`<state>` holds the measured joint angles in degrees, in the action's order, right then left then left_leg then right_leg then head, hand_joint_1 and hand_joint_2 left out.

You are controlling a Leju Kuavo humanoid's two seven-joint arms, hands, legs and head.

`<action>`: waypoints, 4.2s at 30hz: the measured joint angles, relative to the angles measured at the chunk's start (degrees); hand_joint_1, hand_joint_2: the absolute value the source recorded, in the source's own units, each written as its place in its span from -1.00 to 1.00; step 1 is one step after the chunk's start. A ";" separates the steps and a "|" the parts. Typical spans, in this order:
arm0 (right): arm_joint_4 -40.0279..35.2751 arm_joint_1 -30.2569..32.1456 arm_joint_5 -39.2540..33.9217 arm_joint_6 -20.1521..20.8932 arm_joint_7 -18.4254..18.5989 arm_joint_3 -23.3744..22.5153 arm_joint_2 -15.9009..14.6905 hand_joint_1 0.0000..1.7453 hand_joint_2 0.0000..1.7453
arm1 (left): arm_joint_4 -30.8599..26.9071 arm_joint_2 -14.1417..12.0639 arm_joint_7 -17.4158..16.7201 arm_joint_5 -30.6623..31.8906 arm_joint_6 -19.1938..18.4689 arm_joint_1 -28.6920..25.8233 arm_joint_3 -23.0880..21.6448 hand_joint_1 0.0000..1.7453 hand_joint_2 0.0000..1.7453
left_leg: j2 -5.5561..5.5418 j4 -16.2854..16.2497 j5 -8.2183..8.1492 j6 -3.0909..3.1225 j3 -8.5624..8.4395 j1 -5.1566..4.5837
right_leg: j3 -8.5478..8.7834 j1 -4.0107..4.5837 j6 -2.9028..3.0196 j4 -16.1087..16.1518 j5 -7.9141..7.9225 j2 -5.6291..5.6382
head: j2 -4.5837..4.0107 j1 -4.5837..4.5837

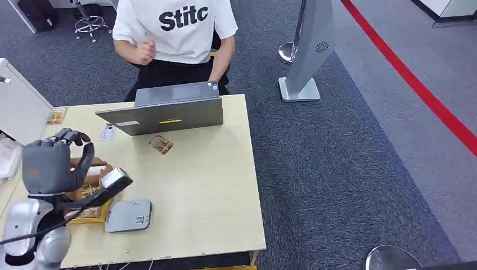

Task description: Pass the card to the sensor for recognition and then transmit it.

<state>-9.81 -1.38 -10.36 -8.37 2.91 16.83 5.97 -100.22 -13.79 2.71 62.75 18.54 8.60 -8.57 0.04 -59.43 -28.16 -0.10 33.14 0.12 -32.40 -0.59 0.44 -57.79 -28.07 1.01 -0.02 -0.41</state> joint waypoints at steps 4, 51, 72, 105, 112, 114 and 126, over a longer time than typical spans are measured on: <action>0.00 0.09 -0.68 -0.29 -0.09 -0.20 0.07 -1.00 1.00 | -2.23 3.19 2.39 -5.82 0.72 -7.20 0.13 1.00 1.00 | -0.02 0.01 -0.02 0.03 -0.01 0.00 | 0.03 0.00 0.00 0.00 0.00 -0.07 | 0.00 0.02; 0.00 0.46 1.35 0.68 -0.35 -1.01 -0.04 -1.00 1.00 | 13.53 12.43 4.99 -12.63 0.13 -19.00 7.28 1.00 1.00 | -0.14 0.01 0.04 -0.03 -0.02 0.03 | 0.08 0.03 0.00 -0.02 0.00 -0.25 | 0.00 0.02; 0.00 0.46 1.40 0.66 -0.33 -0.98 -0.09 -1.00 1.00 | 15.46 12.70 4.99 -12.63 0.35 -18.33 7.48 1.00 1.00 | -0.15 0.01 0.04 -0.03 -0.03 0.03 | 0.10 0.03 0.00 -0.02 0.00 -0.26 | 0.00 0.02; 0.00 -0.09 4.00 1.35 0.94 -0.22 -0.13 -1.00 1.00 | 10.56 -3.11 -5.64 3.52 -6.14 12.47 7.54 1.00 1.00 | -0.35 0.00 0.30 -0.17 0.01 0.12 | 0.03 0.12 0.20 -0.14 0.14 -0.39 | 0.00 0.02; 0.00 -0.23 4.46 1.33 0.55 0.22 -0.13 -1.00 1.00 | 16.80 -5.49 -6.75 8.46 -7.98 16.60 7.54 1.00 1.00 | -0.28 0.00 0.30 -0.17 0.03 0.12 | -0.03 0.12 0.21 -0.14 0.15 -0.37 | 0.00 0.00; -0.02 -0.30 4.46 1.31 0.48 0.31 -0.13 -1.00 1.00 | 18.34 -5.73 -6.75 8.90 -7.98 17.62 7.54 1.00 1.00 | -0.27 0.00 0.31 -0.17 0.02 0.12 | -0.02 0.12 0.23 -0.14 0.17 -0.33 | 0.00 0.02; 0.00 -0.34 4.09 1.09 0.39 0.42 -0.13 -1.00 1.00 | 20.70 -5.07 -5.77 8.46 -6.69 19.81 6.53 1.00 1.00 | -0.26 0.00 0.30 -0.17 0.04 0.11 | -0.07 0.12 0.23 -0.13 0.16 -0.30 | 0.00 0.00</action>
<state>-9.81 -1.72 -6.27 -7.28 3.30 17.25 5.84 -79.52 -18.86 -3.06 71.21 11.85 28.40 -2.03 -0.22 -59.43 -27.86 -0.28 33.18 0.23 -32.46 -0.47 0.67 -57.92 -27.90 0.72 -0.02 -0.42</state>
